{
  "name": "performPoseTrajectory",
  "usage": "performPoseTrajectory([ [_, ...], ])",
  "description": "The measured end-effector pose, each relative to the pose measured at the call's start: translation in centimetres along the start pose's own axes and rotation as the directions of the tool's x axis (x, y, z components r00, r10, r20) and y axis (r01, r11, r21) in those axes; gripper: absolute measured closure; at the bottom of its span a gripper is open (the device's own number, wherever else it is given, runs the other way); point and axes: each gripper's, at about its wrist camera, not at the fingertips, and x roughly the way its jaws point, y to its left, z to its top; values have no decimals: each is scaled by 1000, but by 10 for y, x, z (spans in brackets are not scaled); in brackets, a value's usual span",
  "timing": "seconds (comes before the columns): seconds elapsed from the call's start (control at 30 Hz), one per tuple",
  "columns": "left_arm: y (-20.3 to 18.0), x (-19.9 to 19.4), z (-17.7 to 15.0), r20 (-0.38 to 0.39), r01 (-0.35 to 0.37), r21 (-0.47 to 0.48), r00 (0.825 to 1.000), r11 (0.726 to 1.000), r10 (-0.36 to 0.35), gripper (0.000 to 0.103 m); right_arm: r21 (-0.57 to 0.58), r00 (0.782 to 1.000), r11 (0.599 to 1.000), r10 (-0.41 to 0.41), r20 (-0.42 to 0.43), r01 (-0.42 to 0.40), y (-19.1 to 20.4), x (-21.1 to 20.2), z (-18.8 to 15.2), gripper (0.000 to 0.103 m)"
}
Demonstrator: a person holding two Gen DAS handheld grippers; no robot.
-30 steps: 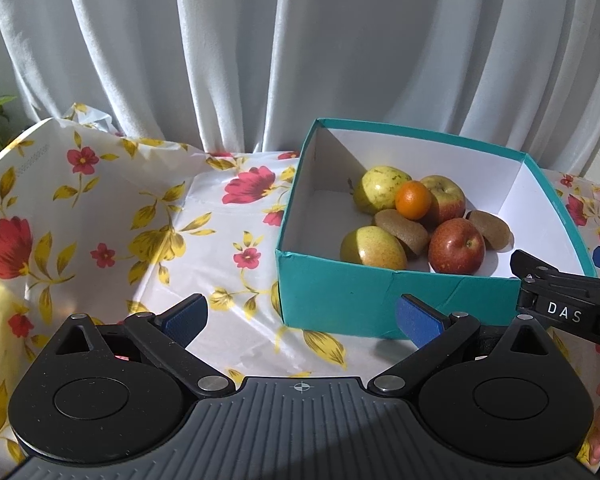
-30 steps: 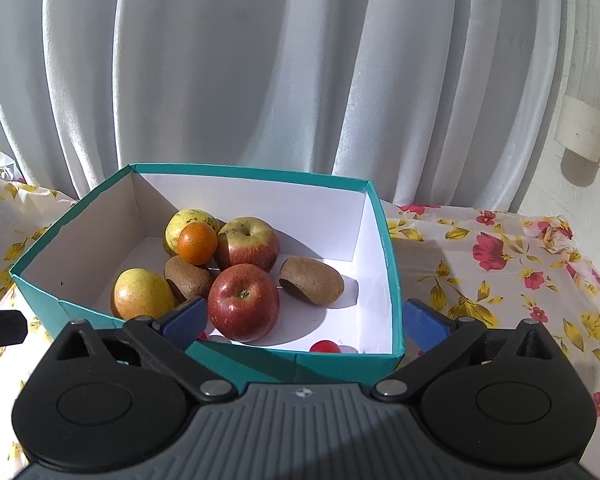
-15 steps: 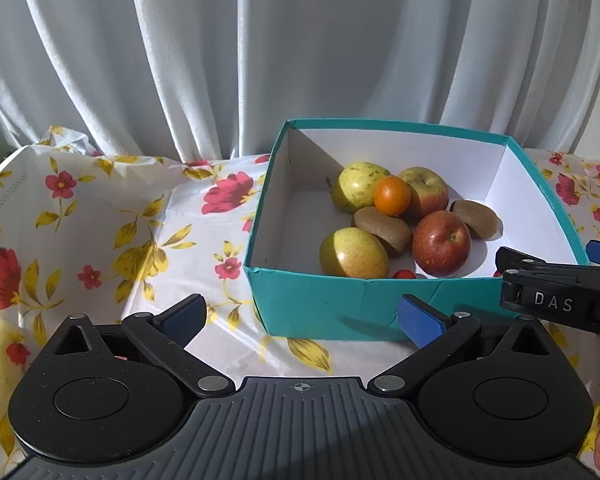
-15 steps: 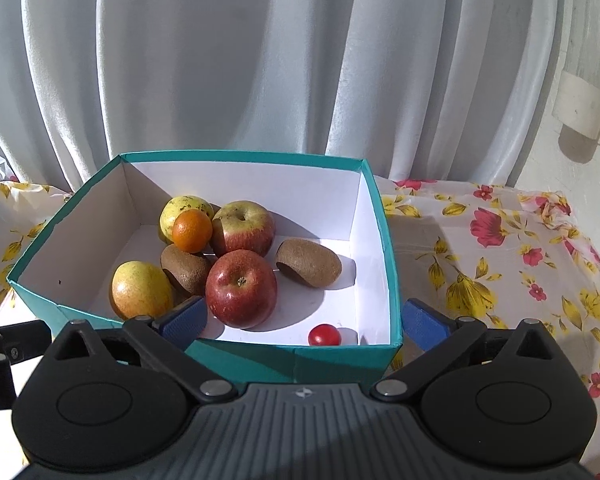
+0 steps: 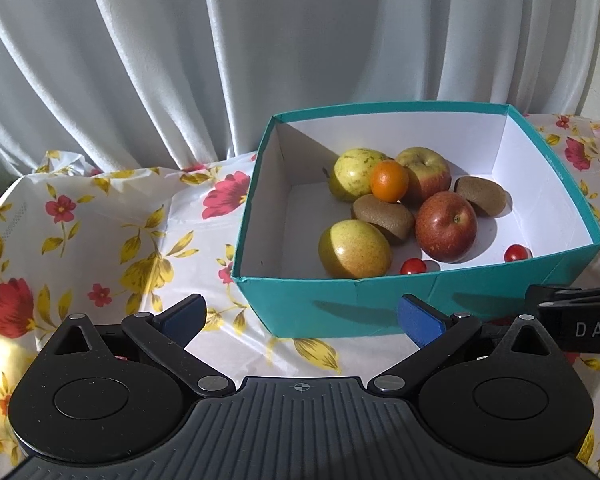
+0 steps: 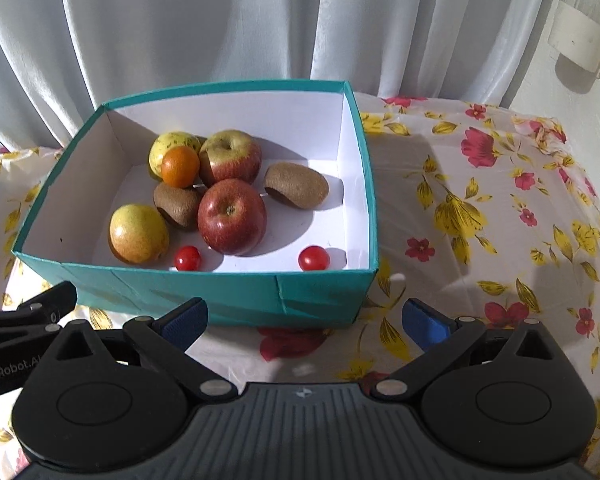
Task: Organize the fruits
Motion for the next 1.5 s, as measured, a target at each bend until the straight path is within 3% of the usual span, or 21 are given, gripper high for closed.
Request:
performPoseTrajectory([
  [0.5,-8,7,9,-87,30,13,996,999,-29,0,-26,995,997,-68,-78,67,4,6,6,0],
  [0.73,-5,19,22,-201,46,7,979,999,-43,0,-61,985,997,-63,-162,54,6,20,19,0],
  [0.9,-3,19,30,-194,49,2,980,999,-48,0,-45,976,999,-18,-218,8,4,29,28,0],
  [1.5,-10,32,35,-245,94,-2,965,996,-91,0,-78,960,996,-65,-272,45,1,42,38,0],
])
